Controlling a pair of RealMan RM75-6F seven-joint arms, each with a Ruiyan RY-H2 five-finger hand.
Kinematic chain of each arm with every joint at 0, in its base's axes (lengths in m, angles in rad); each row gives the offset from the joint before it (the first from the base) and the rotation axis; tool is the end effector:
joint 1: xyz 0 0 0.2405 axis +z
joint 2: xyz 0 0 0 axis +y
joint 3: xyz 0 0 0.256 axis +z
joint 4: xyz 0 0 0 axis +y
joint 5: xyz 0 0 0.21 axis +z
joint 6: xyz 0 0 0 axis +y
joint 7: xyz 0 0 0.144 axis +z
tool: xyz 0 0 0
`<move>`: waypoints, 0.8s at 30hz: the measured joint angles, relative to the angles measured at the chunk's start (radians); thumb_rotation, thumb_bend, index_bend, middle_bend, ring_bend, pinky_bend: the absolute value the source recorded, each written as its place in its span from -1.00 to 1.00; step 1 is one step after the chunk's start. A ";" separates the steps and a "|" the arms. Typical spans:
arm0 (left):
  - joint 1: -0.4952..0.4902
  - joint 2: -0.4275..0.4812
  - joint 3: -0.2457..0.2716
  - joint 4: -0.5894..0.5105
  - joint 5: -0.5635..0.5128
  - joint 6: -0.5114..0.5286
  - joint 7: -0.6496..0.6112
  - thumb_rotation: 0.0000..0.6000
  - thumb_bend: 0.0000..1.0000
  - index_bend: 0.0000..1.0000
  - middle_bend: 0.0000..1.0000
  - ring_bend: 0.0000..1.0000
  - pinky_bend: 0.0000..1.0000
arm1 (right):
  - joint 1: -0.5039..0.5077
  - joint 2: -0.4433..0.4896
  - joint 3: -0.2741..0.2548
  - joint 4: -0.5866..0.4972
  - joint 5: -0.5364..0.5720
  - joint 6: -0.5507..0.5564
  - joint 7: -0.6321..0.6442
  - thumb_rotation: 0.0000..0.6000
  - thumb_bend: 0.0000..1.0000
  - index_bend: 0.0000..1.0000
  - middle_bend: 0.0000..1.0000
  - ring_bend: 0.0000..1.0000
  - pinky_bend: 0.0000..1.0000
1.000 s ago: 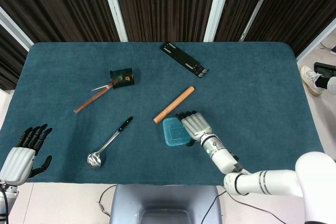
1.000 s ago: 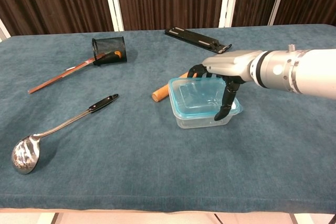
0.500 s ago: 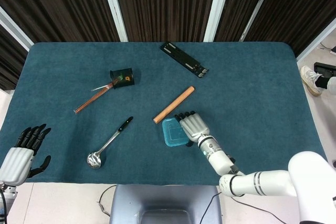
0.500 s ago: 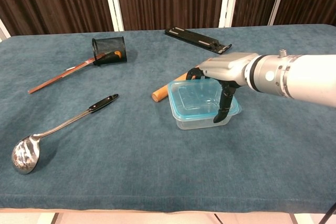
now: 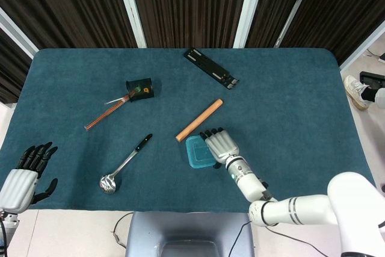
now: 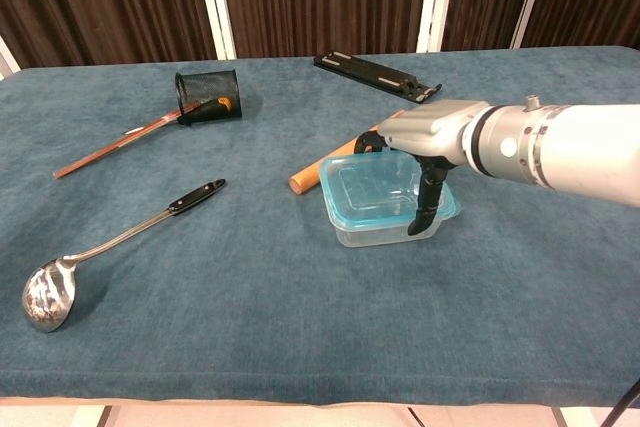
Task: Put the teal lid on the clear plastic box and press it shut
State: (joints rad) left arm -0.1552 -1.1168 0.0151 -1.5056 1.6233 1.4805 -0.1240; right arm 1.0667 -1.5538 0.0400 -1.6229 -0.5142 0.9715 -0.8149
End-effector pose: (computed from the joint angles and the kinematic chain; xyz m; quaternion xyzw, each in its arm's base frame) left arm -0.3095 0.1900 0.1535 -0.6517 -0.3663 -0.4079 0.5242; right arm -0.1071 -0.3397 -0.0473 0.8214 -0.3337 0.1943 0.4197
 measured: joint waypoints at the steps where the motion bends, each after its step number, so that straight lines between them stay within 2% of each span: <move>1: 0.000 0.001 0.000 0.000 0.000 0.000 -0.001 1.00 -0.19 -1.00 -1.00 -1.00 -0.98 | 0.002 0.000 0.000 -0.002 0.004 0.002 -0.005 1.00 -0.76 0.46 0.02 -0.21 -0.32; 8: 0.003 0.003 0.001 0.001 0.004 0.008 -0.010 1.00 -0.19 -1.00 -1.00 -1.00 -0.98 | 0.010 -0.002 0.002 -0.019 0.020 0.022 -0.030 1.00 -0.76 0.35 0.01 -0.27 -0.32; 24: 0.007 0.005 0.002 0.003 0.009 0.017 -0.018 1.00 -0.19 -1.00 -1.00 -1.00 -0.98 | 0.020 0.000 0.004 -0.038 0.049 0.048 -0.067 1.00 -0.76 0.08 -0.17 -0.39 -0.34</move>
State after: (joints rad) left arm -0.1482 -1.1115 0.0167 -1.5023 1.6324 1.4971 -0.1424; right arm 1.0863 -1.5533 0.0439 -1.6605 -0.4656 1.0193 -0.8823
